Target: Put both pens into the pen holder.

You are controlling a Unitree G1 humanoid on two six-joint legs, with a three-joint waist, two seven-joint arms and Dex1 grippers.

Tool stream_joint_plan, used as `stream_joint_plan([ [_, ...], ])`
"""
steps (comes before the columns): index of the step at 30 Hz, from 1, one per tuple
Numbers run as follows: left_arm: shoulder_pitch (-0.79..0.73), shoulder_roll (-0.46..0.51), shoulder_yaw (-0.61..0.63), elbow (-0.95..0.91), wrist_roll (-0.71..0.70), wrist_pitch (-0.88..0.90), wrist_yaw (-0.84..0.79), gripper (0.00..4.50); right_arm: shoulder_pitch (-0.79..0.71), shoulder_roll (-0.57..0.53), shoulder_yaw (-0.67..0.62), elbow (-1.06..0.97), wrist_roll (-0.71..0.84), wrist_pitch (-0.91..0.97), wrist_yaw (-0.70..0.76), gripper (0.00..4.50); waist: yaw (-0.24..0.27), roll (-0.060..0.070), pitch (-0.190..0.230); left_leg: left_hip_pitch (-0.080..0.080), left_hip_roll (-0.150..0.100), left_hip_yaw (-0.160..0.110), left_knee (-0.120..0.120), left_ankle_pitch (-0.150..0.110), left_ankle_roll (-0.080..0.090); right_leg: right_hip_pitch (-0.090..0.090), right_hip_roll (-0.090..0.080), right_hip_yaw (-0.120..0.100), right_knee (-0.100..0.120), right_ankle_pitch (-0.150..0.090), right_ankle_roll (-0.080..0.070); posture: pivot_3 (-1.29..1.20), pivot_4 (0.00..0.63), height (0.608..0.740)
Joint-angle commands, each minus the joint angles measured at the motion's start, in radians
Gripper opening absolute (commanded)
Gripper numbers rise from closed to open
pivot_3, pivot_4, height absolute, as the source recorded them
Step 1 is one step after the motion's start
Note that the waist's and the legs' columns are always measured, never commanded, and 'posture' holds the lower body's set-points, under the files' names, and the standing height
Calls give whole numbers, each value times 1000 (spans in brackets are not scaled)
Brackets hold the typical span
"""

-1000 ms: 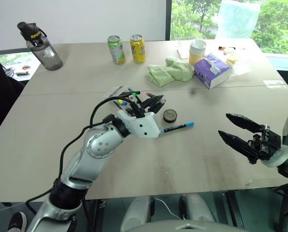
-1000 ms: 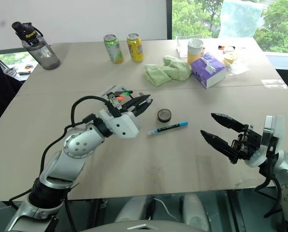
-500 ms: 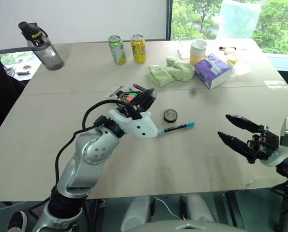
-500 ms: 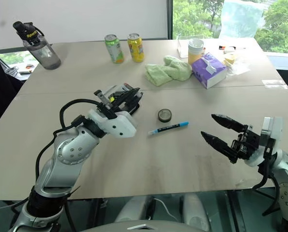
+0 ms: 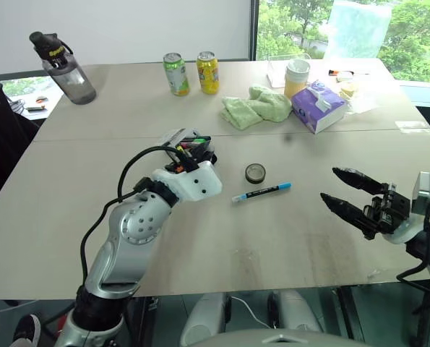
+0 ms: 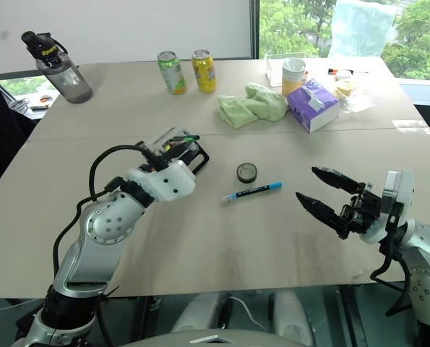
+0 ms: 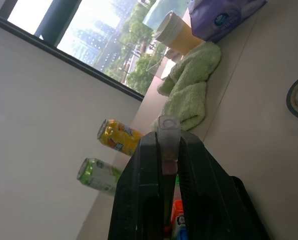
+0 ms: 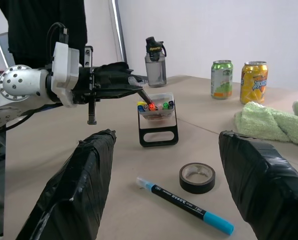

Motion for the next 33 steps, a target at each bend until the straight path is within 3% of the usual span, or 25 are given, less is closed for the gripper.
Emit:
stream_joint_plan([
  [1, -23, 19, 47, 37, -10, -7, 11, 0, -8, -9, -6, -40, 15, -3, -5, 3540, 1, 0, 0, 0, 0, 0, 0, 0, 0, 0, 0, 0, 0, 0, 0, 0, 150, 740],
  [11, -80, 32, 46, 92, 31, -79, 78, 4444, 2, -4, -1, -40, 8, -12, 0, 3606, 4, 0, 0, 0, 0, 0, 0, 1, -1, 0, 0, 0, 0, 0, 0, 0, 150, 740],
  [16, -74, 14, 76, 76, -29, -113, 91, 4444, 4, -9, 16, -35, -28, -26, -5, 3606, 8, 0, 0, 0, 0, 0, 0, 0, -1, 0, 0, 0, 0, 0, 0, 0, 150, 740],
  [20, -53, -61, 92, 65, -321, -117, -22, 4444, -29, -59, 77, 0, -193, 33, -114, 3606, 11, 0, 0, 0, 0, 0, 0, 1, -1, -1, -1, 0, 0, 0, 0, 0, 150, 740],
  [22, -18, -120, 81, 16, -516, -15, -98, 4444, -70, -79, 118, 25, -264, 72, -176, 3606, 10, 0, 0, -1, 0, 0, 1, 1, -1, -1, -1, 0, 0, 0, 0, 0, 150, 740],
  [25, 35, -134, 74, -75, -731, 125, -190, 4444, -144, -115, 203, 70, -390, 69, -202, 3606, 7, 0, 0, -1, 0, 0, 1, 1, -1, -1, -1, 0, 0, 0, 0, 0, 150, 740],
  [30, 56, -19, 186, -115, -1001, 349, -297, 4444, -232, -144, 291, 149, -472, 64, -170, 3606, -2, 0, 0, -1, 1, 0, 1, 1, -2, -2, 1, 0, 1, 0, 0, 0, 150, 740],
  [33, 87, 144, 307, -106, -1170, 463, -425, 4444, -300, -148, 349, 216, -514, 27, -113, 3606, -15, -1, 1, -1, 0, 0, 1, 1, -1, -2, 1, 0, 1, 0, 0, 0, 150, 740],
])
